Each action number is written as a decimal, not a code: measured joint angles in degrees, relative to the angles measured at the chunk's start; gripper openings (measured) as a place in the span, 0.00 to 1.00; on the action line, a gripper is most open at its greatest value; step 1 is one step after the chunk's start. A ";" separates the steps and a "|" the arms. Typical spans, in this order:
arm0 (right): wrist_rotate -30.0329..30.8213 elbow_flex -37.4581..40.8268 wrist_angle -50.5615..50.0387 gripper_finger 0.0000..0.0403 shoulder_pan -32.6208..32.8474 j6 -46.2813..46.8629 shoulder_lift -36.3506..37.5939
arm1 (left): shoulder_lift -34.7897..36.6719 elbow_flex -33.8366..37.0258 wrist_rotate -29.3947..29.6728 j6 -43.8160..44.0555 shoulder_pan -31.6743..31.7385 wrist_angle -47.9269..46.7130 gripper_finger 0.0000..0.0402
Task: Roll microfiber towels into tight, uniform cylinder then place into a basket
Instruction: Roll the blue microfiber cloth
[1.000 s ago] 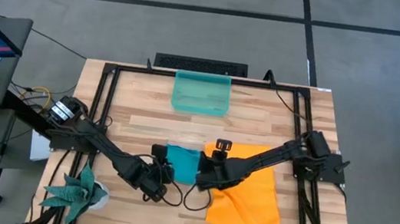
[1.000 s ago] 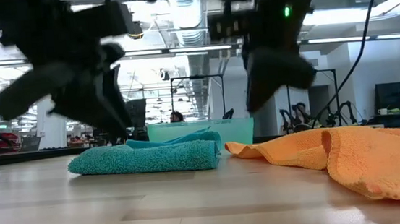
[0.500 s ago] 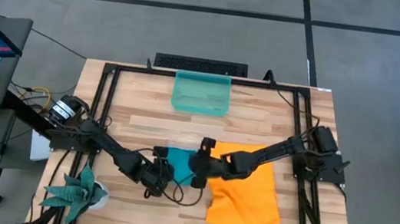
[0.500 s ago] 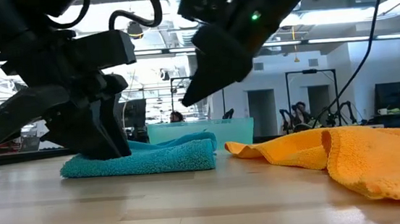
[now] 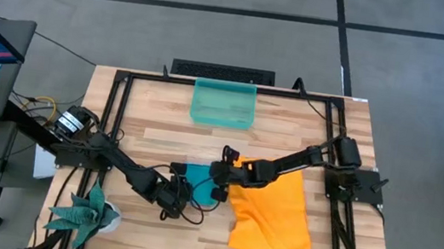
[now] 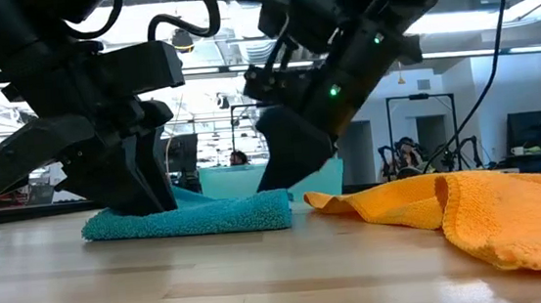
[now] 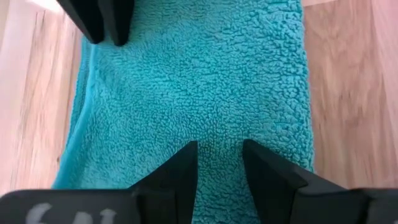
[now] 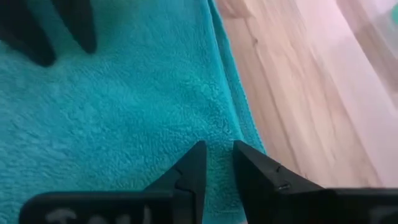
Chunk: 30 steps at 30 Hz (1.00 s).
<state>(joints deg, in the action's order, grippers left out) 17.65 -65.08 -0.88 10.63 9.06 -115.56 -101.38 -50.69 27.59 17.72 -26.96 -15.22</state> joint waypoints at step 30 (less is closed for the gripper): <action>0.36 -0.61 -6.79 0.25 16.46 -3.56 15.05 | 1.03 -13.68 12.24 4.69 -15.18 -20.89 0.31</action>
<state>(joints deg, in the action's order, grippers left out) 18.01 -65.69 -7.67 27.09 5.50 -100.51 -100.36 -64.37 39.83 22.40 -42.14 -36.11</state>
